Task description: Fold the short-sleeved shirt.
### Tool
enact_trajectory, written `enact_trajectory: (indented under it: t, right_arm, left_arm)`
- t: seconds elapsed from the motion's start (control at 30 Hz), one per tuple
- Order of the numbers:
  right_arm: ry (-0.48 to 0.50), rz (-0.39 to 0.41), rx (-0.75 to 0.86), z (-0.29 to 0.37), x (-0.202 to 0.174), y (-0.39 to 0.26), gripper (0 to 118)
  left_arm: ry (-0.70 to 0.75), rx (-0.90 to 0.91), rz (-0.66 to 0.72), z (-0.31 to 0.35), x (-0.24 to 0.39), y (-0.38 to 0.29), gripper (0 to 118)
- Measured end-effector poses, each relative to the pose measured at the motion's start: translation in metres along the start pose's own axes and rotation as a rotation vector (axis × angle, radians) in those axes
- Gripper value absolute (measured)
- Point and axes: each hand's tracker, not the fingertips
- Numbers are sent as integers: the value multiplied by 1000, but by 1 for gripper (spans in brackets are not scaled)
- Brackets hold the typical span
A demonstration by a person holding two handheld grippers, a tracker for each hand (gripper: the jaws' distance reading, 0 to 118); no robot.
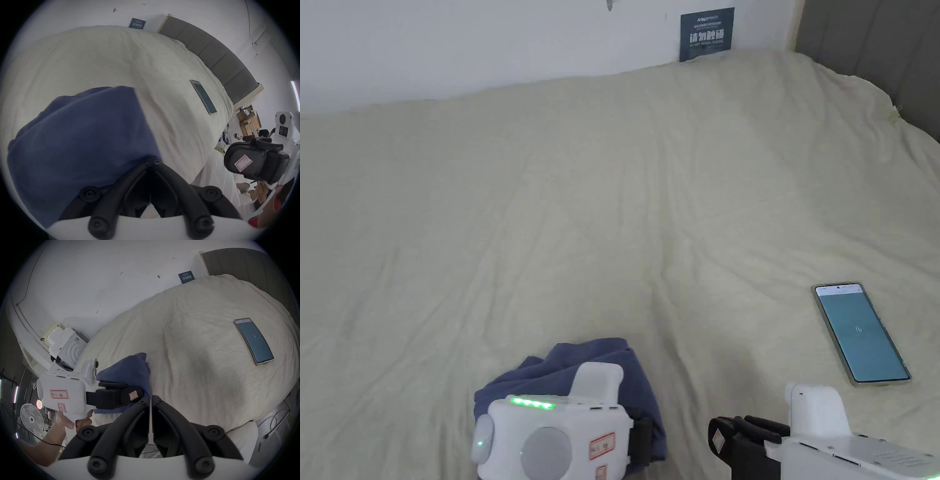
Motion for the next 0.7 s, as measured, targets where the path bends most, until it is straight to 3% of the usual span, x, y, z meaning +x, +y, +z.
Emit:
enact_trajectory:
  t: [0.2,0.43,0.57,0.6,0.7]
  right_arm:
    - [-17,-3,4,6,2,0,7]
    - [-14,31,10,9,-2,2,7]
    - [-1,102,43,7,-18,3,7]
    - [-12,150,37,-2,-35,7,7]
    - [17,192,18,-22,-66,5,7]
  left_arm:
    - [-38,-29,-55,-4,23,-1,0]
    - [-19,137,45,78,-9,-30,0]
    - [54,222,152,129,-45,-54,0]
    - [54,240,176,139,-54,-61,0]
    - [64,288,258,162,-80,-79,0]
